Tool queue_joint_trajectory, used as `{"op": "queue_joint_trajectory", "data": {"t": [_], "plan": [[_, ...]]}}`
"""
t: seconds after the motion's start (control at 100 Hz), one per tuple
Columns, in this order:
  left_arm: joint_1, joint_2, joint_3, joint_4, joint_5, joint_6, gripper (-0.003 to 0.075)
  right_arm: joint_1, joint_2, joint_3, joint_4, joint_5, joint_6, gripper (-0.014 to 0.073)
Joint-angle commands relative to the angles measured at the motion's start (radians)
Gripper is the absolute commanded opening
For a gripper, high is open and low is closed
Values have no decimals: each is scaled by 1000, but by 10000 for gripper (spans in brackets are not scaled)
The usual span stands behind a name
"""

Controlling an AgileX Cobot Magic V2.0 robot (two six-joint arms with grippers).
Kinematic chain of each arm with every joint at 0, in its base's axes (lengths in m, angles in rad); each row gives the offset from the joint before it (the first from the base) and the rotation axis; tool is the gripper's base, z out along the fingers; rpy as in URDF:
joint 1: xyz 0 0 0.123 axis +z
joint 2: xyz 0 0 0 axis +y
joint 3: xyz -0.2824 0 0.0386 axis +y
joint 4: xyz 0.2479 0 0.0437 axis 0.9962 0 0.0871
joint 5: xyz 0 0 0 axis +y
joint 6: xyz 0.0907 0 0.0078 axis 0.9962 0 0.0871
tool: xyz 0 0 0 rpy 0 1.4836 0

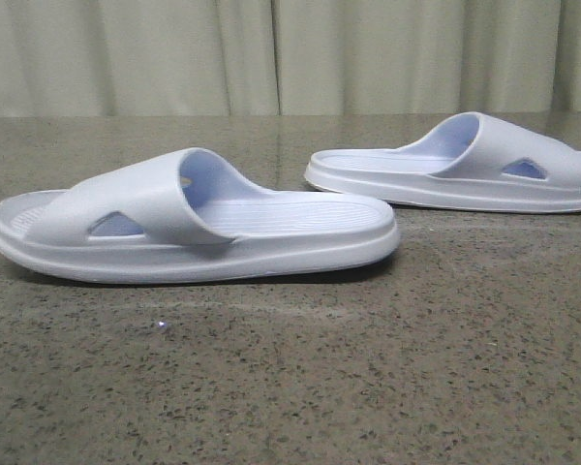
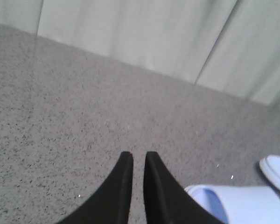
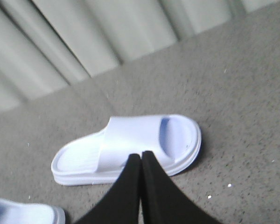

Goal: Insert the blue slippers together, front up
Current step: 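Grasp each slipper's heel rim, left gripper one, right gripper the other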

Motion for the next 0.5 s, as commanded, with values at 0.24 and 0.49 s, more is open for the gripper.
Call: {"op": "queue_joint_trajectory", "data": {"t": [0.24,0.49], "plan": [[-3,357,-317,81,327,85,19,-8,316,-251,-40,174,-14,-30],[-3,440,-334,-54,352,195,255,-19,413,-297,-47,163,-14,244]]}}
